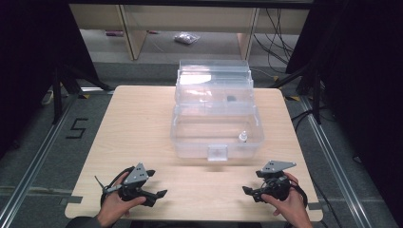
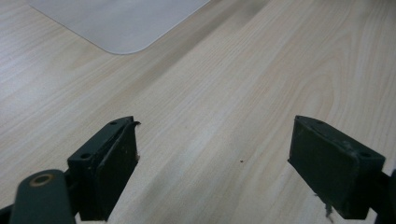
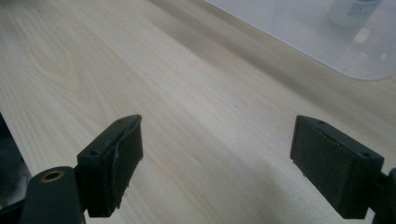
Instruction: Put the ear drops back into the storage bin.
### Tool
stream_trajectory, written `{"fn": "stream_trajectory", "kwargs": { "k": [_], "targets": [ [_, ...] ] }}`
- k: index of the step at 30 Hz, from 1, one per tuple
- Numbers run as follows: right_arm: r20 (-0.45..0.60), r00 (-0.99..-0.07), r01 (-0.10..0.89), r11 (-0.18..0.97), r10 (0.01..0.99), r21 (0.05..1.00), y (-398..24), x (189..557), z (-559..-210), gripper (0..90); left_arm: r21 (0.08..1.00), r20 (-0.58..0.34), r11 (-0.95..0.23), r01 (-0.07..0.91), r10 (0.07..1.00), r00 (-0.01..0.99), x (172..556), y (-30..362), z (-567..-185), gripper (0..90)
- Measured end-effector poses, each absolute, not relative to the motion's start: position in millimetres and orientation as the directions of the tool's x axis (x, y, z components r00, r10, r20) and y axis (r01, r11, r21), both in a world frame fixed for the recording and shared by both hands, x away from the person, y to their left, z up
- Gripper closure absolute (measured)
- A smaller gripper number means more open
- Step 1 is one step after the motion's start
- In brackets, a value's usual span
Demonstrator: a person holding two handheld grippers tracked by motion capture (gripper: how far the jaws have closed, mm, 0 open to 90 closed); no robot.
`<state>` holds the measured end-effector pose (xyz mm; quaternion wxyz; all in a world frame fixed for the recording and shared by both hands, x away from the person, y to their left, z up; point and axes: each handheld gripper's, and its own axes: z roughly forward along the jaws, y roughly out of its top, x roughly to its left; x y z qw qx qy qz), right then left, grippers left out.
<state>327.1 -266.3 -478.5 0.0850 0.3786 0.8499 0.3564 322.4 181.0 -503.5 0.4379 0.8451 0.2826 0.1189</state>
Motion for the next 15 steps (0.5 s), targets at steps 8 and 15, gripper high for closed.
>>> {"fn": "stream_trajectory", "kwargs": {
  "k": [8,15],
  "targets": [
    [0.122,-0.699,0.575,0.452,0.704,0.682,-265.6,327.6,-484.7,17.9,0.81,-0.054,-0.449,0.377,0.583,0.811,322.1,180.2,-503.9,14.8],
    [0.116,-0.696,0.566,0.441,0.709,0.696,-266.7,329.0,-485.3,17.2,0.808,-0.036,-0.462,0.365,0.58,0.814,322.6,180.9,-503.8,14.8]
  ]
}}
